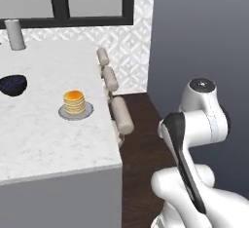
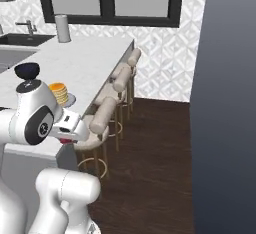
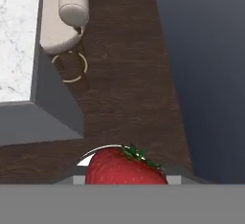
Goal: Take the strawberry from the fridge and place it on top of the pancake, located on the dining counter.
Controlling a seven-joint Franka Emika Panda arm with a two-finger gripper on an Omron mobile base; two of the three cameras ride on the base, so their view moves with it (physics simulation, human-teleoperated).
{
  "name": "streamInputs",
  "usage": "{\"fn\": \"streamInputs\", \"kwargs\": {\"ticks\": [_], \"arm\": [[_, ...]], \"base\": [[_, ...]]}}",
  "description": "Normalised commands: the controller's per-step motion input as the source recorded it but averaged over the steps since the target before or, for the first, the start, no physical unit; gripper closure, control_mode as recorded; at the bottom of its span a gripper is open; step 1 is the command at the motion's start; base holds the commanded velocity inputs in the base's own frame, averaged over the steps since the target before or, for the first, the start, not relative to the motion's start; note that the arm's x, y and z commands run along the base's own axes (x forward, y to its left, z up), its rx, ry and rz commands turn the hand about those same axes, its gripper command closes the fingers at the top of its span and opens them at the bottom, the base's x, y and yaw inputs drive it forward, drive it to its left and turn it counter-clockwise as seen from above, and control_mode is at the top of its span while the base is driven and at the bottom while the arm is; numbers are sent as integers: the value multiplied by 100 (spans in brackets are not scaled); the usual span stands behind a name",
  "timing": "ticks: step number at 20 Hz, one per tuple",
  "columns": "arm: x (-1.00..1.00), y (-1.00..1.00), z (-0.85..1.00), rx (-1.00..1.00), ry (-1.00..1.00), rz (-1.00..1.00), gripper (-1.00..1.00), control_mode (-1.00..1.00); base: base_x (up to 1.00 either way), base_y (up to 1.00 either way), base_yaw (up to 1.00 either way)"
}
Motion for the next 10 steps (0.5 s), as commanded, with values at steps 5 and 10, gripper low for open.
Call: {"fn": "streamInputs", "kwargs": {"ticks": [5,10], "arm": [[0,0,0,0,0,0,100,100],[0,0,0,0,0,0,100,100]], "base": [[4,-57,75],[7,-78,65]]}}
